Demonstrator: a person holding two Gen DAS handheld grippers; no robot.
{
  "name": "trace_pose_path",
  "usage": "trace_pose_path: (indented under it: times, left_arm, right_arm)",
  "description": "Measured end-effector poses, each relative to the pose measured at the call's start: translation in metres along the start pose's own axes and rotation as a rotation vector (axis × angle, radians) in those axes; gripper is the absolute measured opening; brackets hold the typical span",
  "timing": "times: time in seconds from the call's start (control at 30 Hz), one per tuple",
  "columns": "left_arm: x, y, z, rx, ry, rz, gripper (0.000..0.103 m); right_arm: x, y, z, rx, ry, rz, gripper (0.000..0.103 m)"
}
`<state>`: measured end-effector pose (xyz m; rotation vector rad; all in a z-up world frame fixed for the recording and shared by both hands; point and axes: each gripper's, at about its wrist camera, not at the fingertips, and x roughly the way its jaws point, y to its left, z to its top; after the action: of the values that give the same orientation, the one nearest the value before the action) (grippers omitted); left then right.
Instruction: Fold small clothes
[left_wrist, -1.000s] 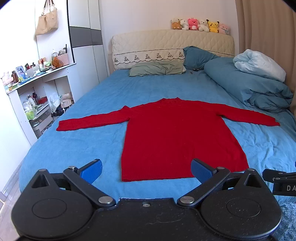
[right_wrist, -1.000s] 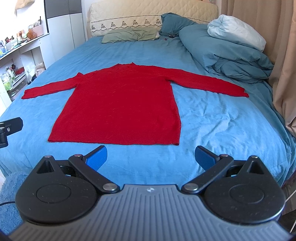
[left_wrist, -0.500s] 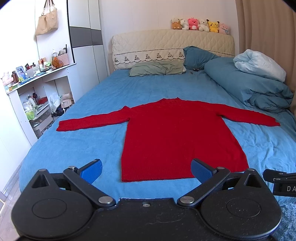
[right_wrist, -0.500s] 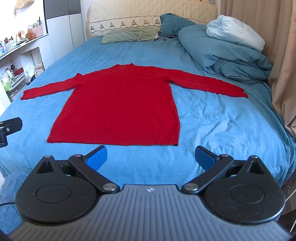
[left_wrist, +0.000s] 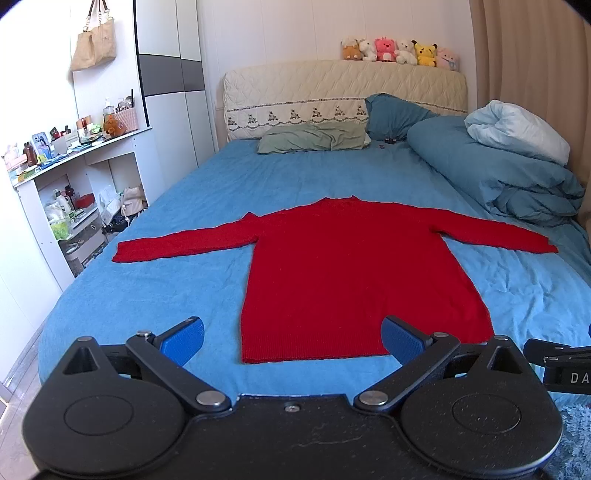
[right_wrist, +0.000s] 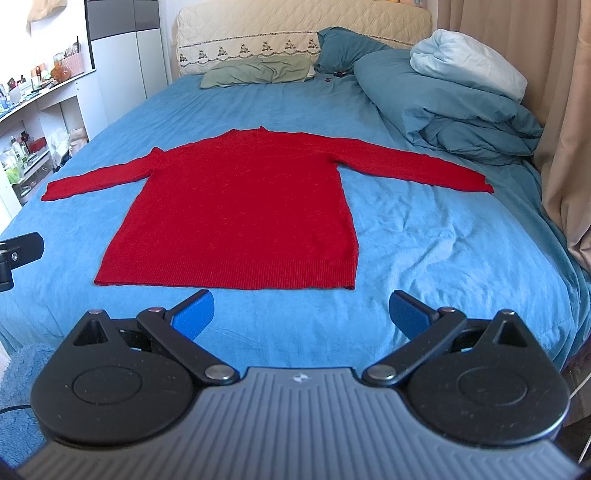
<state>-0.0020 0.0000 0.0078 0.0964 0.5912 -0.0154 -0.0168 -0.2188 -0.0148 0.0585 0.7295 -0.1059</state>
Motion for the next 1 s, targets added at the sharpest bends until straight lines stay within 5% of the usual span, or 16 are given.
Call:
trace_pose_path:
  times: [0.67,1.0]
  left_arm:
    - [-0.006,0.002,0.006,-0.004,-0.018,-0.003,0.103]
    - [0.025,-0.021,0.076,0.008,-0.111,-0.071,0.103]
  right_arm:
    - [-0.01,-0.004,0.003,0.009,-0.028,-0.01,0.103]
    - [0.011,-0.053,0.045,0.124,-0.076,-0.091,0.103]
